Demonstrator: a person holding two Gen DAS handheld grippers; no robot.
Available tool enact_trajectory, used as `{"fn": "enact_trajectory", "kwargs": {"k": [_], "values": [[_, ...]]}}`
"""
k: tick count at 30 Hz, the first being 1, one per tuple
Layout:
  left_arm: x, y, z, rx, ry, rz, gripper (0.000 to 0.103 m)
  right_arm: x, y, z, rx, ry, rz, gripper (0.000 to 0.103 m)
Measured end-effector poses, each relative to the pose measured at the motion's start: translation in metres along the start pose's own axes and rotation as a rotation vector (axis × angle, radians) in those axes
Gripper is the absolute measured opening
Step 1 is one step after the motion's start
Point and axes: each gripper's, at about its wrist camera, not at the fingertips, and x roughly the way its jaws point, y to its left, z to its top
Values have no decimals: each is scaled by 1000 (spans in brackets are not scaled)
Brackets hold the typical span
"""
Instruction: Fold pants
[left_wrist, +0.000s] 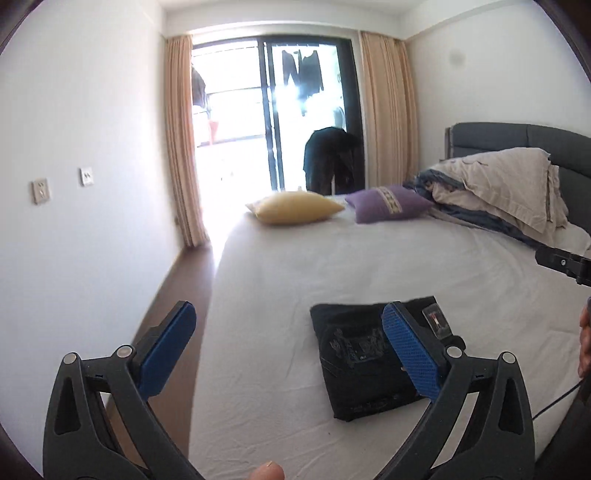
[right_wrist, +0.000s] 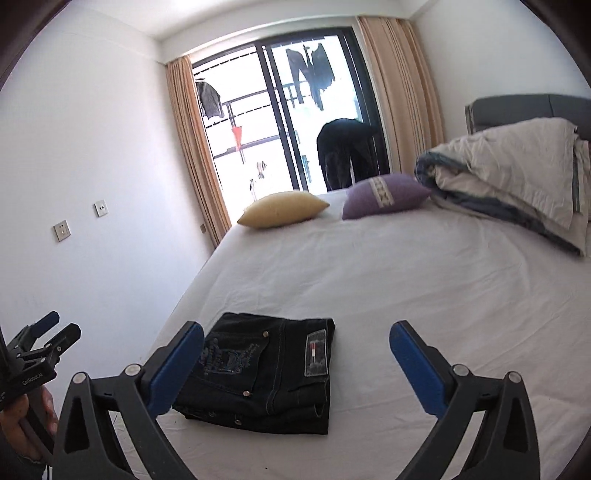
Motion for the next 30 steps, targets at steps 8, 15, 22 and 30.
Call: {"fn": "enact_trajectory", "kwargs": {"k": [8,15,22,30], "values": [[-86,1,40,-11,-25,31,103,-98,44,45,-54,-222,-27,103],[-70,-11,6,-76,222,24,103,-102,65,29,-59,-128,-59,103],[-33,-30,-45,-77,424,-3,103,-60,69,-26,-48,94,-129,103],[2,-34,-68,-87,493,-8,103,-36,67,-54,-38,228,-167,103]]}}
